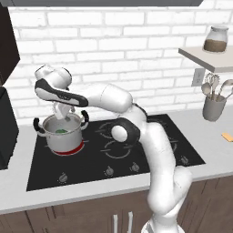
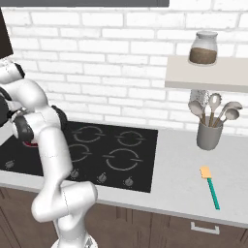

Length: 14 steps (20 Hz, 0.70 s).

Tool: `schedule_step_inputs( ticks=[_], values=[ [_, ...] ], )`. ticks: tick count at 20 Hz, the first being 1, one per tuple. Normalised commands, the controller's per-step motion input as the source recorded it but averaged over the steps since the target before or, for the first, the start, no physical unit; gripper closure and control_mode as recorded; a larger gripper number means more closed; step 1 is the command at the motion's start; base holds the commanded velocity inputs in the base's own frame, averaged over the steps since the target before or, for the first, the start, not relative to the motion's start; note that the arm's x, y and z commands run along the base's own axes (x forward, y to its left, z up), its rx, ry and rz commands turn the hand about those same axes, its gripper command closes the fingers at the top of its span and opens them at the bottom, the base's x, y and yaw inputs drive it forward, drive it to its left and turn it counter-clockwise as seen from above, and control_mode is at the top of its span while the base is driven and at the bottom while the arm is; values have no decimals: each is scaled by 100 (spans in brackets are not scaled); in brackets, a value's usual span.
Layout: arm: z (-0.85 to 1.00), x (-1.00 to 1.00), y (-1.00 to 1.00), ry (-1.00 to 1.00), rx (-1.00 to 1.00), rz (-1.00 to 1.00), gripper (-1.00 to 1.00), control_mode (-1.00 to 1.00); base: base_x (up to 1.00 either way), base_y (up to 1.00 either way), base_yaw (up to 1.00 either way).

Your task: Put the lime and broccoli in the pot. Retrieve the spatula and lightly stir the vegetables in the pot.

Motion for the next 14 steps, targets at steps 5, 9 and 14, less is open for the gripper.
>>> schedule_step_inputs(
  ticks=[5, 9, 14],
  values=[
    [0, -100, -100, -22, 0, 2, -100, -100, 0, 0, 0],
    [1, -100, -100, -19, 1, 0, -100, -100, 0, 0, 0],
    [9, -89, -100, -14, 8, -4, -100, -100, 0, 0, 0]
  ],
)
